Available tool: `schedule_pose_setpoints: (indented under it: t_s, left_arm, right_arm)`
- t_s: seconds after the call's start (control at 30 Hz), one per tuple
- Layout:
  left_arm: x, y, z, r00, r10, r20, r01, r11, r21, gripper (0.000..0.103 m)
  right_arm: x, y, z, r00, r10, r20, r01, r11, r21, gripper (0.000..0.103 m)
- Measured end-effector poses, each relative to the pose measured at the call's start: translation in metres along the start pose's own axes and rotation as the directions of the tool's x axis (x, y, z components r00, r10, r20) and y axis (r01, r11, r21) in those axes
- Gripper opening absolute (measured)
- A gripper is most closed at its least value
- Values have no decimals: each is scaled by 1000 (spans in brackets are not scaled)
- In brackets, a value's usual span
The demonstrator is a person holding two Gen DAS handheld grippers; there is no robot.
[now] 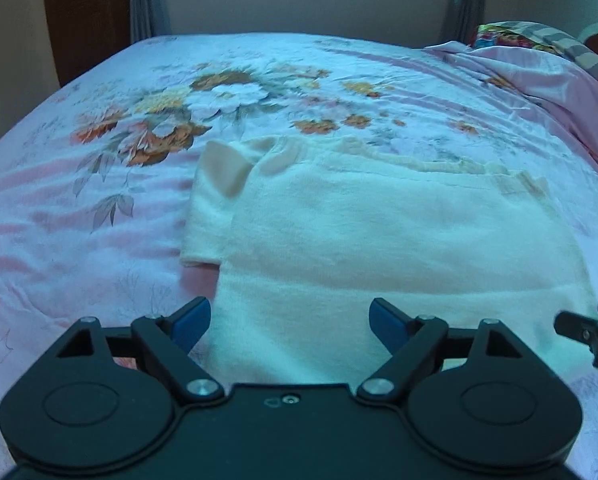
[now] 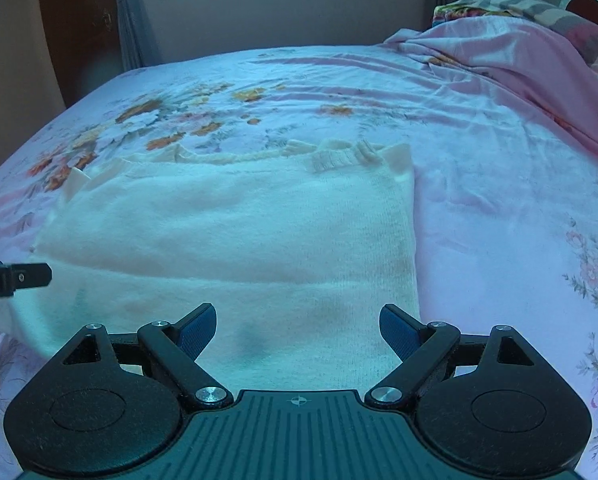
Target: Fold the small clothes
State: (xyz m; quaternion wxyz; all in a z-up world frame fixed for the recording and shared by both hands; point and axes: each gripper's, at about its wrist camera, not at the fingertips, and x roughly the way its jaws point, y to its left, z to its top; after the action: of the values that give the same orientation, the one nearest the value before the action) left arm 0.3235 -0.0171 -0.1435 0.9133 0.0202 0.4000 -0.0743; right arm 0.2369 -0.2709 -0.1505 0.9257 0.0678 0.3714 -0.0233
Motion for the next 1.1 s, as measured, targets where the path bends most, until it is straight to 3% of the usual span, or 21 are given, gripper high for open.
schedule_pose_setpoints:
  t_s: [0.17, 0.27, 0.33, 0.43, 0.77, 1.1]
  left_arm:
    - [16, 15, 0, 999, 52, 8, -52, 998, -30, 84]
    - [37, 21, -6, 998, 37, -52, -38, 999, -34, 84]
    - [42, 23, -10, 998, 39, -41, -40, 999, -26, 90]
    - [40, 27, -7, 999, 25, -46, -26, 999, -32, 90]
    - [23, 31, -13, 999, 16, -51, -19, 998, -63, 85]
    - [6, 24, -4, 1000, -23, -15, 22, 996, -90, 83]
  right_arm:
    - [13, -5, 0, 1000, -4, -3, 4, 1000, 9, 88]
    - [23, -4, 6, 1000, 1, -7, -1, 1000, 7, 88]
    - [32, -3, 7, 1000, -10, -20, 10, 1000, -3, 88]
    - [45, -3, 6, 998, -30, -56, 29, 999, -23, 88]
    - [16, 2, 13, 1000, 26, -13, -26, 1000, 9, 88]
    - [-6, 0, 0, 1000, 5, 25, -5, 1000, 10, 88]
